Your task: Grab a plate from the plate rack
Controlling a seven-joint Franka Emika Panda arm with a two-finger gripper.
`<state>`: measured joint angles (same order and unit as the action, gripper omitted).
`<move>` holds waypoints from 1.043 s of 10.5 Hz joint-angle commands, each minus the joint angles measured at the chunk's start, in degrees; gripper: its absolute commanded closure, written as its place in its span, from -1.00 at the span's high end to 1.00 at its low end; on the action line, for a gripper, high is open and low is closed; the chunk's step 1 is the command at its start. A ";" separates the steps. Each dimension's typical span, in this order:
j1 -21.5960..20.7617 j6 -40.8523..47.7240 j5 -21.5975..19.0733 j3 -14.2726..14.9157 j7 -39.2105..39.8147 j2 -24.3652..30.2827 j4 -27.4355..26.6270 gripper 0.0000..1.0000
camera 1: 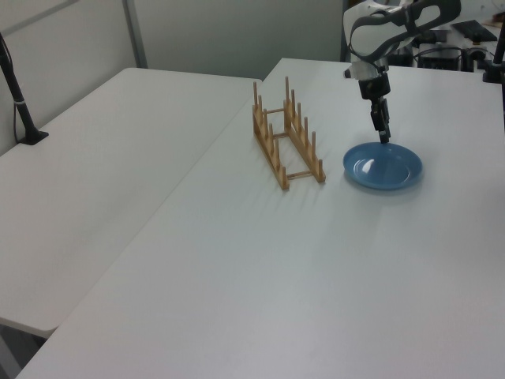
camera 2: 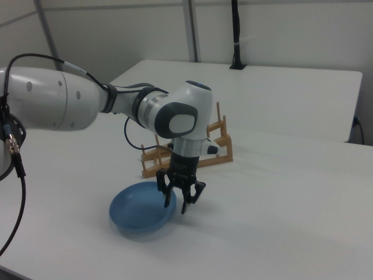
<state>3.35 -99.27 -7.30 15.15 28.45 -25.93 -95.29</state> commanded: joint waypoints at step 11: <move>-5.37 10.16 12.30 -7.86 -29.90 23.29 0.28 1.00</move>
<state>-1.83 -89.60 3.92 7.23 4.97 -4.55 -93.58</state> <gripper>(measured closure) 0.000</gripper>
